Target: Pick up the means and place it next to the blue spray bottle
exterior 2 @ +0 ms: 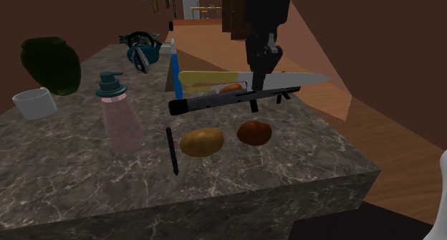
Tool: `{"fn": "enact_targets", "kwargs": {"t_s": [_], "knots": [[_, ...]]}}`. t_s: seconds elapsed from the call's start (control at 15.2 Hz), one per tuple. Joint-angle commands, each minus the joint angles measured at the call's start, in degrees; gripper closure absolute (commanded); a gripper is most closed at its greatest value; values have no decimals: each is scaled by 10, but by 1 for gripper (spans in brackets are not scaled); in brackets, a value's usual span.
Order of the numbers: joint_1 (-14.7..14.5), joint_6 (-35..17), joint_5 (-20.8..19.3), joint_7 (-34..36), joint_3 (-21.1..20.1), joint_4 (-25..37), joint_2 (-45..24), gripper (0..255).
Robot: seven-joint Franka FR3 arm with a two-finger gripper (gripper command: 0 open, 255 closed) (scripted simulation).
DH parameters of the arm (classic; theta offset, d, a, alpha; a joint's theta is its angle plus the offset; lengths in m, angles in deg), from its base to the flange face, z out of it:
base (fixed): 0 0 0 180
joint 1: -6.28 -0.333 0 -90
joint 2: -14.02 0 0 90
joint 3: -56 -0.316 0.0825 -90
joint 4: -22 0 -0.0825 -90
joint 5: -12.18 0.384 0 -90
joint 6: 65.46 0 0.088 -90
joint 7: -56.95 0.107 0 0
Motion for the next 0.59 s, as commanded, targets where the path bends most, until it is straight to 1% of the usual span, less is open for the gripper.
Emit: {"fn": "enact_targets", "kwargs": {"t_s": [0.0,0.53], "knots": [[0,16,1,-1,0,17,-2,255],[-3,75,6,-4,-4,89,-14,255]]}}
